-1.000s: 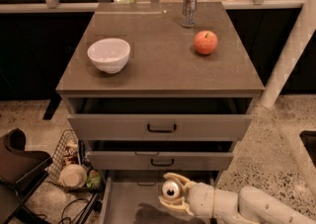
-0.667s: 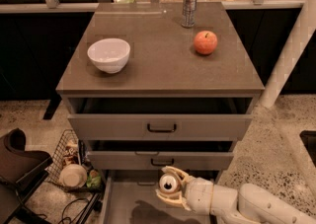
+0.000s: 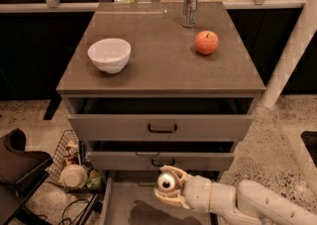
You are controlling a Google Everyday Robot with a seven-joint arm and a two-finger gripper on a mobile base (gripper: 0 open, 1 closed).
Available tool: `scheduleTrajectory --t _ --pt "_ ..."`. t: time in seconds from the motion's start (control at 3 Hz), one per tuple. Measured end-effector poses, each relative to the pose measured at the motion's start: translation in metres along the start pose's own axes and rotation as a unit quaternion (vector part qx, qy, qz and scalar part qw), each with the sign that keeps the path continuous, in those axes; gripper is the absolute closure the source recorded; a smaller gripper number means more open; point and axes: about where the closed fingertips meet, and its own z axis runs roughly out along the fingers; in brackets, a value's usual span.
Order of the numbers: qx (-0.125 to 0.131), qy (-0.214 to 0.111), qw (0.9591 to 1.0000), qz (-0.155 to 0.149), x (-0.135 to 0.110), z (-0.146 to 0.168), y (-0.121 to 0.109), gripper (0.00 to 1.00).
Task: Pick orange can from bottom drawer and place on counter
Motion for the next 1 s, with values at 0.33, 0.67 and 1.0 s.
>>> scheduleTrajectory --t 0.33,0.67,1.0 --pt "-0.025 0.001 0.9977 0.063 -0.033 0.004 0.003 1.0" --pt "-0.039 0.02 0.994 0.1 -0.088 0.005 -0.011 1.0" --pt "-0.043 0.035 0.996 0.07 -0.135 0.001 -0.027 1.0"
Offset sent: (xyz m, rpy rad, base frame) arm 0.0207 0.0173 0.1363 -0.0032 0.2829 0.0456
